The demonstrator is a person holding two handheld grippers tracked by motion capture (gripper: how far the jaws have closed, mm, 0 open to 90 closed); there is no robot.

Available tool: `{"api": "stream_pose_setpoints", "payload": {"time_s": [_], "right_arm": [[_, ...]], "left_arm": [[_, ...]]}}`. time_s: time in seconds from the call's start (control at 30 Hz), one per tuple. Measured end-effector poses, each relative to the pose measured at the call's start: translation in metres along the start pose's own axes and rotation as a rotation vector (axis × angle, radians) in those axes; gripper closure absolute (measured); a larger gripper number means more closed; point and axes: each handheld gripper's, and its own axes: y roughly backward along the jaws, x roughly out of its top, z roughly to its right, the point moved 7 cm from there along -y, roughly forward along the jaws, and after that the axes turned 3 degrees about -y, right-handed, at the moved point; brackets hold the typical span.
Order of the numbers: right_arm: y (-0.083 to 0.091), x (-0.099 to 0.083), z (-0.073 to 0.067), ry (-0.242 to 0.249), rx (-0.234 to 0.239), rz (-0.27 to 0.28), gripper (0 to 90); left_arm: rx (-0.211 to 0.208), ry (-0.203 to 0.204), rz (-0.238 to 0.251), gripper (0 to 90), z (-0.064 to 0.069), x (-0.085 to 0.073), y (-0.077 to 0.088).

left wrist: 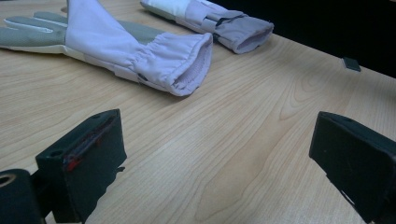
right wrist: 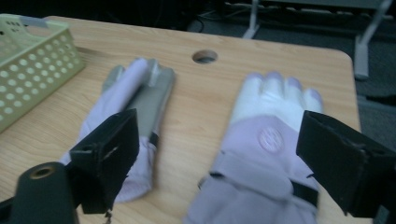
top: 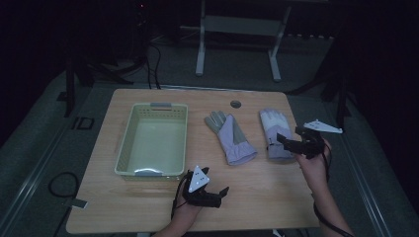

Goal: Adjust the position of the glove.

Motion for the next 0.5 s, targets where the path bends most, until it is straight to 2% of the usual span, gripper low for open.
{"api": "stream_pose_setpoints", "payload": {"time_s": [0.13,0.4,0.43,0.5], "right_arm": [[-0.01,0.013,-0.017,0.033,0.042,0.023,15.7],[-0.039,0.027,-0.047,0.069,0.106,0.001,17.4],[-0.039,0.027,-0.047,0.069,0.106,0.001,17.4],[-0.052,0.029,-0.056,0.079,0.123,-0.021,19.0]], "left_arm": [[-0.004,0.003,0.0,3.7,0.0,0.0,0.0],[-0.007,-0.004,-0.001,3.7,0.001,0.0,0.0],[-0.007,-0.004,-0.001,3.7,0.001,0.0,0.0],[-0.011,-0.004,-0.002,3.7,0.001,0.0,0.0]]}}
